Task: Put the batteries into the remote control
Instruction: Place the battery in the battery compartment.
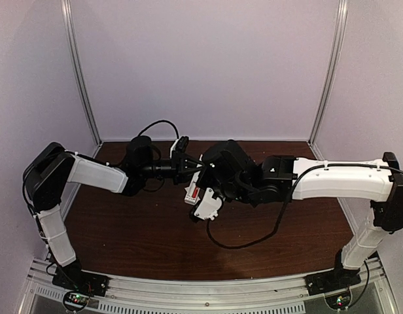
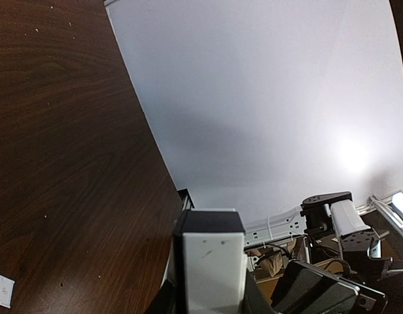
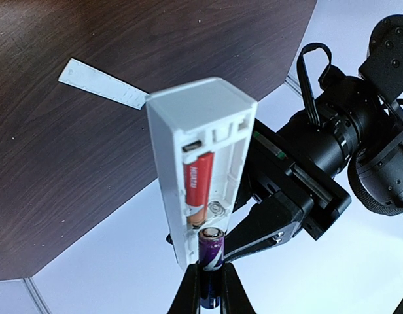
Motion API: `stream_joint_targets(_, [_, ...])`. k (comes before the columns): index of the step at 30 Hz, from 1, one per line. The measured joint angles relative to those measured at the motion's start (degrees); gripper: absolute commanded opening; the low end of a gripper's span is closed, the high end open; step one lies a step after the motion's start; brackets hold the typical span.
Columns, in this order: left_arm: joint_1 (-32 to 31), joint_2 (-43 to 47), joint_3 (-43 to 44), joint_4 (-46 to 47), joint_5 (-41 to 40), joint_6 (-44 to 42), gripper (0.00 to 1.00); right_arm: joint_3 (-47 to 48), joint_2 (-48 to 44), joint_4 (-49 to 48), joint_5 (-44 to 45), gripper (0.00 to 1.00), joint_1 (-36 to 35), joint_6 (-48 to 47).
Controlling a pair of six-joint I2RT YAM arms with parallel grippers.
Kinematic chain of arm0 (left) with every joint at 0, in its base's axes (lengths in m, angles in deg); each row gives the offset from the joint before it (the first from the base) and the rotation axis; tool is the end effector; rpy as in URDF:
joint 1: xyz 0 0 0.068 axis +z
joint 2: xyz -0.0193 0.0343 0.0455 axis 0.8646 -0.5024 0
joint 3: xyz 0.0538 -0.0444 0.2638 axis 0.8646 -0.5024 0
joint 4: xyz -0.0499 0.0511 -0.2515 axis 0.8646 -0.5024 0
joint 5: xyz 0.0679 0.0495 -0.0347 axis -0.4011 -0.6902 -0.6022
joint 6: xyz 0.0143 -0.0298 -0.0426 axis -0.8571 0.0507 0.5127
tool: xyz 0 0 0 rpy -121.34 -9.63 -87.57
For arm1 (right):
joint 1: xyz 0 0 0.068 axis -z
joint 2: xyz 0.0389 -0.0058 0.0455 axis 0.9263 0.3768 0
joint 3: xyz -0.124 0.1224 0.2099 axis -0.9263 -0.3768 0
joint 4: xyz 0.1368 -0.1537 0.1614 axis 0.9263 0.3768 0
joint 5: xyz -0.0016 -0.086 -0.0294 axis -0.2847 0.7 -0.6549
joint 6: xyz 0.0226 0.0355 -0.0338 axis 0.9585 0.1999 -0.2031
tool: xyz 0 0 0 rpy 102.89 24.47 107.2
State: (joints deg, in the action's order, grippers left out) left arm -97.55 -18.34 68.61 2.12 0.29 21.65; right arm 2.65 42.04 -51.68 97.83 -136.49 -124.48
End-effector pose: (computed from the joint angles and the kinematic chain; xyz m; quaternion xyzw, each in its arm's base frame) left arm 0.2954 -0.2630 0.2205 0.0629 0.7066 -0.6995 0.0864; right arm 0.1514 0.3481 0.3143 -0.8720 0.1203 -0.3171 0.3529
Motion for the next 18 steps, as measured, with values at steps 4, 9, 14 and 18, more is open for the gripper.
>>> stream_joint_targets(4, [0.0,0.0,0.4,-0.7,0.2,-0.5,0.00,-0.9,-0.6,0.4,0.0,0.00,-0.3,-0.8])
stream_joint_targets(9, [0.0,0.0,1.2,-2.0,0.3,-1.5,0.00,-0.9,-0.6,0.4,0.0,0.00,-1.1,-1.0])
stream_joint_targets(14, [0.0,0.0,1.2,-3.3,0.5,-2.1,0.00,-0.9,-0.6,0.2,0.0,0.00,-1.7,-1.2])
stream_joint_targets(18, [0.0,-0.2,1.3,-3.6,0.5,-2.3,0.00,-0.9,-0.6,-0.3,0.0,0.00,-1.8,-1.4])
